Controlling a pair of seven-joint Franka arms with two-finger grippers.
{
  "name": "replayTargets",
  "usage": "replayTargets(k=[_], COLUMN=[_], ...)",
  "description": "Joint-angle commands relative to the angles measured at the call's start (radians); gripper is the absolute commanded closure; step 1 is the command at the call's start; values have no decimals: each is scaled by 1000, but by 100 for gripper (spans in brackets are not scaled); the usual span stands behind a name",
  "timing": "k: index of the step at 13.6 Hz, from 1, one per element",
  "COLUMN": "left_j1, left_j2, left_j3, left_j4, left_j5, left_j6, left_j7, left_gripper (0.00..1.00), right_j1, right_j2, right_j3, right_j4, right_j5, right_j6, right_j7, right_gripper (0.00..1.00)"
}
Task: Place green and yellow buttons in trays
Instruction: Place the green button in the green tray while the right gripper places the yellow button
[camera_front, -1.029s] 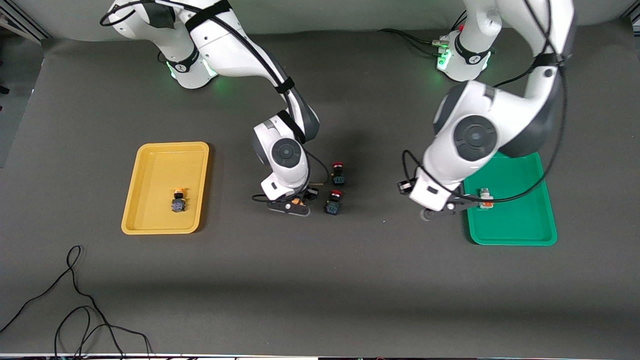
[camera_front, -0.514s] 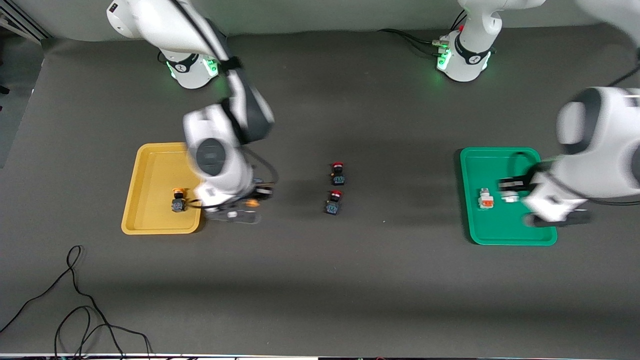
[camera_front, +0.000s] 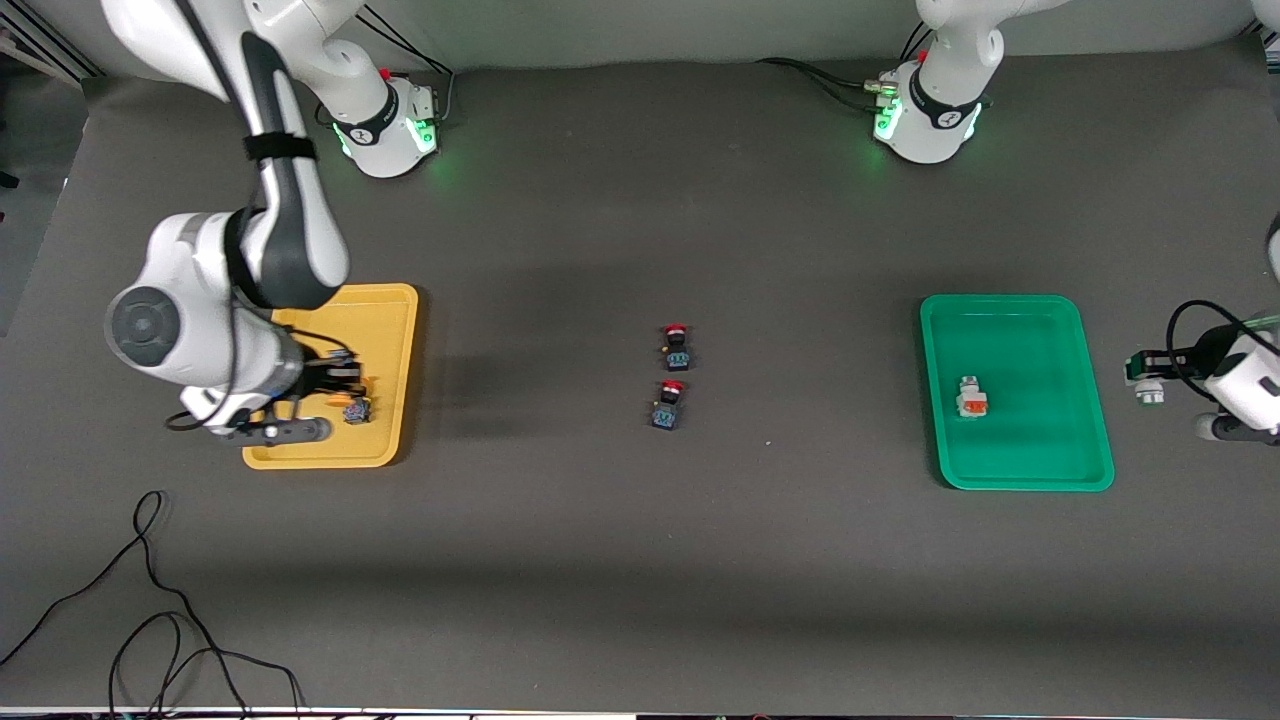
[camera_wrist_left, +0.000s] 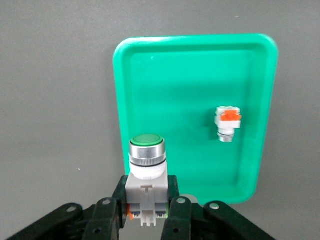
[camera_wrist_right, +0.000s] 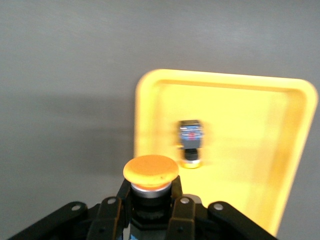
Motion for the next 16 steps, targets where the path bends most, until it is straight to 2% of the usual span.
replayTargets(k=[1,4,5,8,9,10,11,12,13,14,15,16], left_j1=[0,29,31,35,35,34,32,32,32,34,34,34], left_j2=[-82,-36,1,67,69,69,78,79,72,61,49,41], left_j3=[-13,-13,-13,-13,-13,-13,-13,-15,-15,-15,-16,-16], left_j4=[-245,-443,-473,-467,-464,-456,-443,-433,-421,-392,-330,-242], left_j5=[23,23,23,23,23,23,23,23,23,23,23,22], left_j6=[210,533,612,664,663,660,651,645,642,594,494,353], left_j7=[9,7,7,6,6,3,-2,-3,-2,3,6,9], left_gripper=[80,79,79,79,72,46,6,0,0,0,0,0], right_j1=[-61,-64,-64,-75,-90,-106,-113,-113,-112,-110,-109,-106], right_j2=[-6,22,43,111,134,160,190,212,220,226,234,228], right_j3=[-3,-3,-3,-3,-3,-3,-2,-2,0,1,1,0], right_j4=[-96,-214,-246,-257,-257,-257,-254,-250,-250,-243,-233,-233], right_j5=[23,24,26,125,171,225,289,352,395,397,397,397], right_j6=[97,275,336,395,415,435,439,441,441,439,433,430], right_j7=[-153,-210,-224,-328,-386,-444,-501,-550,-582,-586,-586,-586], right_gripper=[100,100,100,100,100,100,100,100,100,100,12,0])
